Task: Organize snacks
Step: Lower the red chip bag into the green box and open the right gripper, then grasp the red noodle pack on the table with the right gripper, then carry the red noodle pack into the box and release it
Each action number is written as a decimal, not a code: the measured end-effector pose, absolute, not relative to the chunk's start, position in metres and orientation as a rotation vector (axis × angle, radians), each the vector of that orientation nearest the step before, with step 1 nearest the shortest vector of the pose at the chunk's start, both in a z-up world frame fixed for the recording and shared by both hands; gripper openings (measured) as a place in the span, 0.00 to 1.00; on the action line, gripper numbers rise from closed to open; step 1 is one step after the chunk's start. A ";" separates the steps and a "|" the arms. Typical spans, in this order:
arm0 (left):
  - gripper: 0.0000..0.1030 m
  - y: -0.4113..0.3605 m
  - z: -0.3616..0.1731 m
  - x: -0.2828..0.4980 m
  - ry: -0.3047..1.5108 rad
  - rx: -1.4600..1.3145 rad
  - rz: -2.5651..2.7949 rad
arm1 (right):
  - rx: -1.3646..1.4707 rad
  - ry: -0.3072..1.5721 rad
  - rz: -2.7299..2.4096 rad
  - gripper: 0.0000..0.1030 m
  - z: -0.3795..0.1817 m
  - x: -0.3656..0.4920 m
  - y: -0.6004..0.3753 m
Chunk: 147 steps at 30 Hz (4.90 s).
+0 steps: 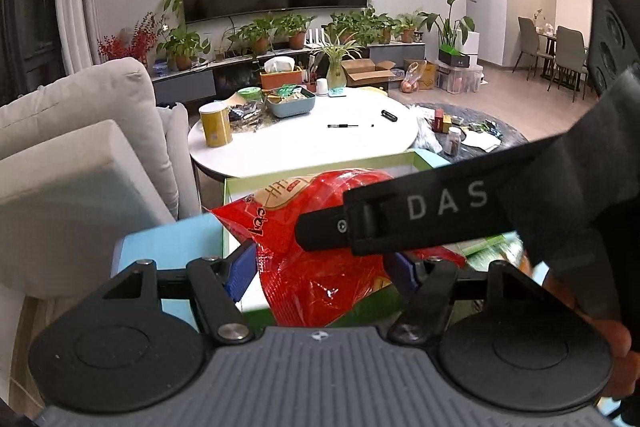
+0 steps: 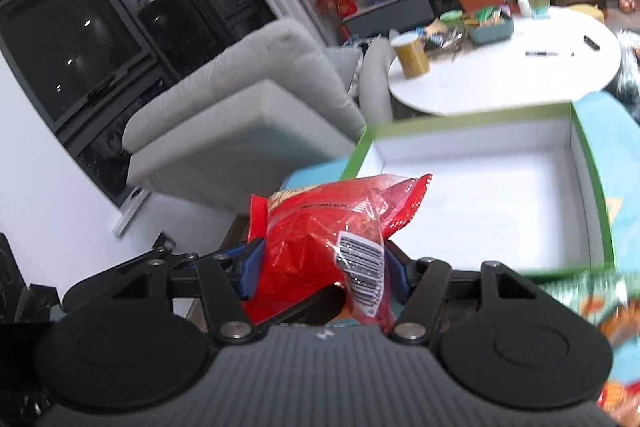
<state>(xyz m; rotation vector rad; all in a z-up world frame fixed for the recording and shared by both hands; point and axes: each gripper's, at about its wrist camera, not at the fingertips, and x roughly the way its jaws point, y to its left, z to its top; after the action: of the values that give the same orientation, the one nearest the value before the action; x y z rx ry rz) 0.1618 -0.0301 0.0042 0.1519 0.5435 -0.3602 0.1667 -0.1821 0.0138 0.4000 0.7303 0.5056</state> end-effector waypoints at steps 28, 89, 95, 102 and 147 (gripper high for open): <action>0.63 -0.025 -0.069 0.199 0.797 0.123 -0.330 | 0.371 0.944 0.406 0.72 -0.057 0.190 -0.165; 0.74 0.090 -0.085 -0.035 0.926 -0.059 -0.339 | 0.189 1.059 0.917 0.74 -0.068 0.006 -0.116; 0.74 0.099 -0.086 -0.029 0.933 -0.095 -0.294 | 0.202 1.011 0.843 0.74 -0.055 0.015 -0.122; 0.58 0.097 -0.091 -0.022 0.926 -0.129 -0.302 | 0.190 1.086 0.838 0.70 -0.072 0.031 -0.096; 0.60 -0.101 -0.044 0.185 0.764 0.272 -0.513 | 0.368 0.874 0.442 0.54 -0.035 0.172 -0.242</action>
<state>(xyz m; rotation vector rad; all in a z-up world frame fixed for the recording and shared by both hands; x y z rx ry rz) 0.1846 -0.1009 -0.0442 0.2722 0.7635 -0.5128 0.1718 -0.2419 -0.0349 0.3682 0.8741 0.4415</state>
